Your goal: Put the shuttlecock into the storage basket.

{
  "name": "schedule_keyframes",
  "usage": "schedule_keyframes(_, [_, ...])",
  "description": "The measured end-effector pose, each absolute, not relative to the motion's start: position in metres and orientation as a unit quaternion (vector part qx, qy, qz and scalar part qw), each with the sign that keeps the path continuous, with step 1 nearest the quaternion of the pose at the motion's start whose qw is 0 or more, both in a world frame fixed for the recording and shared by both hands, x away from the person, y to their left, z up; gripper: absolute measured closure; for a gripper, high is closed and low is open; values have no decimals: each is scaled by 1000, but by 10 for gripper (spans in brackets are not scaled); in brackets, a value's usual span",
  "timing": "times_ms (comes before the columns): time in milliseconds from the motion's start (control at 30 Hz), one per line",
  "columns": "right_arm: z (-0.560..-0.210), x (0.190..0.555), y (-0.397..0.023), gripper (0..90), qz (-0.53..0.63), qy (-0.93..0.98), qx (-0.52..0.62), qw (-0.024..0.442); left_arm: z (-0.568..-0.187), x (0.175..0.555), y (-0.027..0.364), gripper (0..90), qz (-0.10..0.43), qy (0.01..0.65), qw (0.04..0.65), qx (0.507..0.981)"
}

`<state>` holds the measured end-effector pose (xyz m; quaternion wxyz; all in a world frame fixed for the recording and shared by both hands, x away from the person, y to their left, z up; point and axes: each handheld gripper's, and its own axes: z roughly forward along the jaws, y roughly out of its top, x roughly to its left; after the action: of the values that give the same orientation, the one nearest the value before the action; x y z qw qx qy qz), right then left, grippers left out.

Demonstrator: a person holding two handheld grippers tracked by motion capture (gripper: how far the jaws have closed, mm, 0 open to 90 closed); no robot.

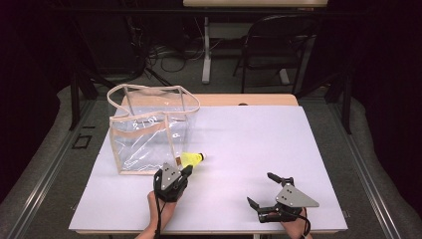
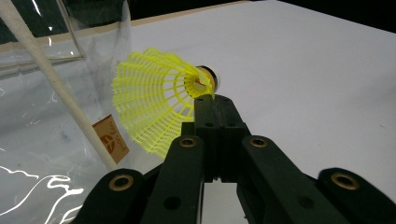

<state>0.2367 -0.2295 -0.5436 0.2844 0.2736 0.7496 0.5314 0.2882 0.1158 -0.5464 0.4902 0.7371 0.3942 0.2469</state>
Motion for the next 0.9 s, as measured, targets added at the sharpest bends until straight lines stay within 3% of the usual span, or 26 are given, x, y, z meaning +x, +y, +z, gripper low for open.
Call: schedule_keyframes(900, [-544, 237, -229, 17, 531, 750, 274, 285, -530, 289, 122, 900, 259, 373, 499, 738])
